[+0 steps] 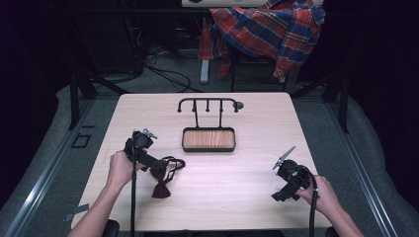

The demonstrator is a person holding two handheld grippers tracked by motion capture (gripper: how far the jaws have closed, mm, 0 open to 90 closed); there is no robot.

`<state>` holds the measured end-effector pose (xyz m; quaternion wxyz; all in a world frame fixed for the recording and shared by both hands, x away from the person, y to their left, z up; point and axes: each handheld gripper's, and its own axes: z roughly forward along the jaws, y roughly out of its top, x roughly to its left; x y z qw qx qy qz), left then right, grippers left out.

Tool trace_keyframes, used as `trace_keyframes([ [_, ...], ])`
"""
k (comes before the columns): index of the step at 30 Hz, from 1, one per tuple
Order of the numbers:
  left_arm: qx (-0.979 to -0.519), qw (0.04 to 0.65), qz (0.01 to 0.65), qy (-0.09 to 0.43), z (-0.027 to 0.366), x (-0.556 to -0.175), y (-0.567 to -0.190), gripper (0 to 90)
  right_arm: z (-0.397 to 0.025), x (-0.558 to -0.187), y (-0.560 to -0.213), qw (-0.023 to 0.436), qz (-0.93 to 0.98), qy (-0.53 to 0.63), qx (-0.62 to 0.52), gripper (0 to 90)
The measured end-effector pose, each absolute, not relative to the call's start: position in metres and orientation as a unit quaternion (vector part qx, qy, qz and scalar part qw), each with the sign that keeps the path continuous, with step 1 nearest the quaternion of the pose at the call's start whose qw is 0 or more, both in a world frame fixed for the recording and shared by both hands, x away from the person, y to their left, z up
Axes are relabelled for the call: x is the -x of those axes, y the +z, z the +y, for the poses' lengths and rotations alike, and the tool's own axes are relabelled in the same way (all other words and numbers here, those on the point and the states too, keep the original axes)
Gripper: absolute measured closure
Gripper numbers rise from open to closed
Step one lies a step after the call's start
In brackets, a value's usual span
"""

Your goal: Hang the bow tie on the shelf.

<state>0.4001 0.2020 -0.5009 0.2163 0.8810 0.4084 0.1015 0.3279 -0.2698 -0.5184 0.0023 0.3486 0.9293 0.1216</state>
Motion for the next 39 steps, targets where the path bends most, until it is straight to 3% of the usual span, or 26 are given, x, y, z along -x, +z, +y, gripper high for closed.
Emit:
trace_keyframes([
  [15, -0.891, 0.199, 0.399, 0.089, 0.187, -0.416, -0.514, 0.7, -0.270, -0.328, -0.519, 0.004, 0.930, 0.120, -0.348, 13.7],
  [22, -0.901, 0.191, 0.382, 0.082, 0.178, -0.419, -0.519, 15.6, -0.270, -0.328, -0.519, 0.004, 0.930, 0.119, -0.347, 13.9],
  [25, -0.904, 0.187, 0.377, 0.077, 0.177, -0.420, -0.521, 17.4, -0.270, -0.328, -0.519, 0.004, 0.930, 0.119, -0.349, 13.9],
  [26, -0.905, 0.186, 0.376, 0.076, 0.175, -0.419, -0.523, 23.3, -0.270, -0.328, -0.519, 0.001, 0.930, 0.121, -0.348, 13.9],
  [30, -0.909, 0.181, 0.368, 0.074, 0.173, -0.418, -0.527, 32.4, -0.269, -0.328, -0.519, 0.002, 0.930, 0.121, -0.348, 13.9],
  [39, -0.917, 0.162, 0.356, 0.082, 0.166, -0.419, -0.531, 43.7, -0.270, -0.328, -0.519, 0.001, 0.930, 0.118, -0.348, 14.0],
])
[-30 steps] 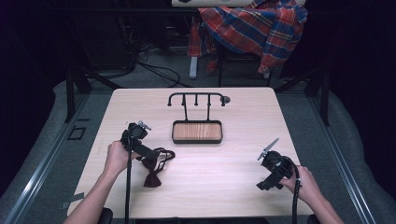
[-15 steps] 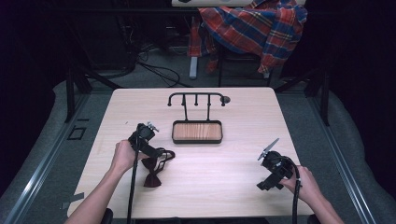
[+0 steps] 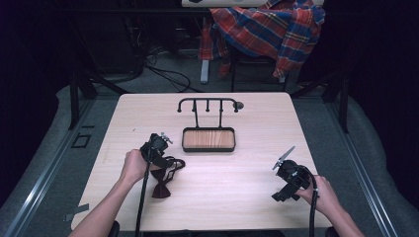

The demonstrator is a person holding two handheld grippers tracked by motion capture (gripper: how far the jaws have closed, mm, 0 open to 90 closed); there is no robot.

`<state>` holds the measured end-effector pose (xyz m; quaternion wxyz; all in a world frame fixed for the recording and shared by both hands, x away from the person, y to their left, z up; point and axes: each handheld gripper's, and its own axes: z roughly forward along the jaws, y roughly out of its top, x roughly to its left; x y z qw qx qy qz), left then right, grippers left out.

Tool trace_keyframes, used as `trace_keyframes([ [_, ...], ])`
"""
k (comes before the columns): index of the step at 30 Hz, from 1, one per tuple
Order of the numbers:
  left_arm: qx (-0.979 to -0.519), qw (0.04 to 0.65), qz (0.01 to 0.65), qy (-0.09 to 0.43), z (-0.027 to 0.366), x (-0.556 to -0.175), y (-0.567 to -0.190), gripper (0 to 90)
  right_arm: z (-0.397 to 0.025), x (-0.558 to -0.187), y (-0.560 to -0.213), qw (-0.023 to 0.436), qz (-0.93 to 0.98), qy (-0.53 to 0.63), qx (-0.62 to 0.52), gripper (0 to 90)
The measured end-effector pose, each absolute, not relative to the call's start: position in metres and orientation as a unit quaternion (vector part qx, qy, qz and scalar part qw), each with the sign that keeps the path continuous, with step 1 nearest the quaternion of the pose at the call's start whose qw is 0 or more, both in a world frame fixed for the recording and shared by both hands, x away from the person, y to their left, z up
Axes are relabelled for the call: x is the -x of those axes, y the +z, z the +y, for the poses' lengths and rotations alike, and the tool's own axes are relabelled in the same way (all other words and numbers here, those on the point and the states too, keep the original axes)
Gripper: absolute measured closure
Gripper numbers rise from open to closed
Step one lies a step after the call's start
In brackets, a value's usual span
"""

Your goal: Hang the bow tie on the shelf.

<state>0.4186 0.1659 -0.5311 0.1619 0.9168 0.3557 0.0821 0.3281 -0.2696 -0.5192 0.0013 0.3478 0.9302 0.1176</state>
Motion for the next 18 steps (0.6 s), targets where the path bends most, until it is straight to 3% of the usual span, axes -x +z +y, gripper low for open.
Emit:
trace_keyframes([
  [7, -0.921, 0.147, 0.352, 0.081, 0.1593, -0.4192, -0.5361, 51.3, -0.2699, -0.3282, -0.5194, -0.001, 0.930, 0.118, -0.348, 14.1],
  [18, -0.924, 0.144, 0.343, 0.088, 0.1592, -0.4159, -0.5367, 75.0, -0.2701, -0.3268, -0.5198, 0.002, 0.928, 0.124, -0.351, 14.2],
])
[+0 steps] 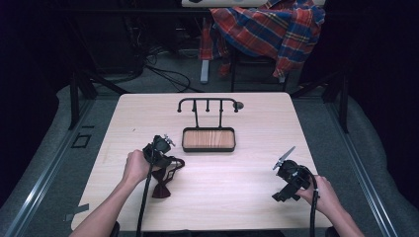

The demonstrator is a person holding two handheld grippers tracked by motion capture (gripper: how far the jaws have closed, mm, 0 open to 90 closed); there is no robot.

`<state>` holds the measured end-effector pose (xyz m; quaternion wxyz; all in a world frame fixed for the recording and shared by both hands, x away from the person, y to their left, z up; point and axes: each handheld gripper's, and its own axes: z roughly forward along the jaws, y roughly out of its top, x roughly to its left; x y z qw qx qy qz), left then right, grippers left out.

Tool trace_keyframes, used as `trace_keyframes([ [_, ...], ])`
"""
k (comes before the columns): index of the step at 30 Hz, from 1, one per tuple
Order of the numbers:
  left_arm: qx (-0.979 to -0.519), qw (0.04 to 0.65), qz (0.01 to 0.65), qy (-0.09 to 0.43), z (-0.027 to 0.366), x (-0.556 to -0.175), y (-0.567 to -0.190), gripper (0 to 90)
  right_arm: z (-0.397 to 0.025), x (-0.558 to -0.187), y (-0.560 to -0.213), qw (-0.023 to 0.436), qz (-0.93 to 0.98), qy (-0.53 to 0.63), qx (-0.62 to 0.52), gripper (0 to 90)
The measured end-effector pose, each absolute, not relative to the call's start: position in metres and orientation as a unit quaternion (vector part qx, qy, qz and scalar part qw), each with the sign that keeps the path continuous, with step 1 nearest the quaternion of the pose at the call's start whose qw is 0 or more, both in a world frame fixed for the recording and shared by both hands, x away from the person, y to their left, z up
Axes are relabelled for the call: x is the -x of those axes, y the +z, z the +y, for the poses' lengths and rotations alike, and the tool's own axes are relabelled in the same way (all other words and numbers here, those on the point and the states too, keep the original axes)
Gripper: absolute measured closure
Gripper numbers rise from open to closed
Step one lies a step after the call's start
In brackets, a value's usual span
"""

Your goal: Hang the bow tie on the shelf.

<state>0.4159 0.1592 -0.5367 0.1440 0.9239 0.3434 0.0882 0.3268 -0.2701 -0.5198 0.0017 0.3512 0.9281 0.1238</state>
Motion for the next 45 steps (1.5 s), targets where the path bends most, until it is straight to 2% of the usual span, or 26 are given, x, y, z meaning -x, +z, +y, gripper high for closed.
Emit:
trace_keyframes([
  [11, -0.915, 0.168, 0.352, 0.101, 0.167, -0.414, -0.527, 85.2, -0.271, -0.327, -0.519, 0.004, 0.930, 0.119, -0.348, 14.3],
  [27, -0.897, 0.213, 0.367, 0.126, 0.184, -0.404, -0.502, 85.4, -0.271, -0.328, -0.518, 0.006, 0.930, 0.119, -0.347, 14.3],
  [45, -0.884, 0.237, 0.376, 0.146, 0.192, -0.400, -0.484, 85.5, -0.272, -0.328, -0.517, 0.008, 0.929, 0.126, -0.349, 14.3],
])
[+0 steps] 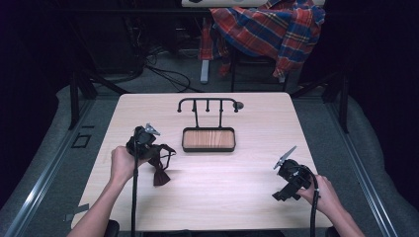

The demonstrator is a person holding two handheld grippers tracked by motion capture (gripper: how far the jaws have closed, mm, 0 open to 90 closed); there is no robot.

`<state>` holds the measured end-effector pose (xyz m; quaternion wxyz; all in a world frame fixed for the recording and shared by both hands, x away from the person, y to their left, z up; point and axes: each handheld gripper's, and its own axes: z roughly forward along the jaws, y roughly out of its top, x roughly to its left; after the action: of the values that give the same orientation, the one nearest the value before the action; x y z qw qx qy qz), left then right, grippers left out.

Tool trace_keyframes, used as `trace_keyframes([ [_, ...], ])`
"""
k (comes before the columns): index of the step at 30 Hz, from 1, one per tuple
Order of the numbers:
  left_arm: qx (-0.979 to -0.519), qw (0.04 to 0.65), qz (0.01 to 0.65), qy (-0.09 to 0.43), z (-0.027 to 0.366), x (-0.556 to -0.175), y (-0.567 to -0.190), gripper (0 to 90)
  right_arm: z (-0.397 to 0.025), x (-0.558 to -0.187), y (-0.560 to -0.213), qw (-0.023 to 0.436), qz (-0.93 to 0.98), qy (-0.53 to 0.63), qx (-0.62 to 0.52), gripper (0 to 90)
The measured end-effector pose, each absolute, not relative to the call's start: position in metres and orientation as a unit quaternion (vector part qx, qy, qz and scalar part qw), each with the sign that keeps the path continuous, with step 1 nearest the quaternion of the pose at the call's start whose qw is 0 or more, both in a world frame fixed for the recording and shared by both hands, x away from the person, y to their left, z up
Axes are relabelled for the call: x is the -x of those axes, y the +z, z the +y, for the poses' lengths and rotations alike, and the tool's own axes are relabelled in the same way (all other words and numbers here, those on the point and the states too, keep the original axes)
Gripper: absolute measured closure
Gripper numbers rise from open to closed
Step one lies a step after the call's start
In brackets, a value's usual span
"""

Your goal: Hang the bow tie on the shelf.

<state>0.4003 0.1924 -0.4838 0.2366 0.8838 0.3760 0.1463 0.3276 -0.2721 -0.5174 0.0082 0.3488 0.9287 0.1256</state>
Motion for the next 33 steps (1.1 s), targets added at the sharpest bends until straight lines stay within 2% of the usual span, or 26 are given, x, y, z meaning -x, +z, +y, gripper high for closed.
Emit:
trace_keyframes([
  [33, -0.867, 0.282, 0.375, 0.169, 0.184, -0.415, -0.456, 85.3, -0.271, -0.327, -0.518, 0.009, 0.927, 0.123, -0.353, 14.2],
])
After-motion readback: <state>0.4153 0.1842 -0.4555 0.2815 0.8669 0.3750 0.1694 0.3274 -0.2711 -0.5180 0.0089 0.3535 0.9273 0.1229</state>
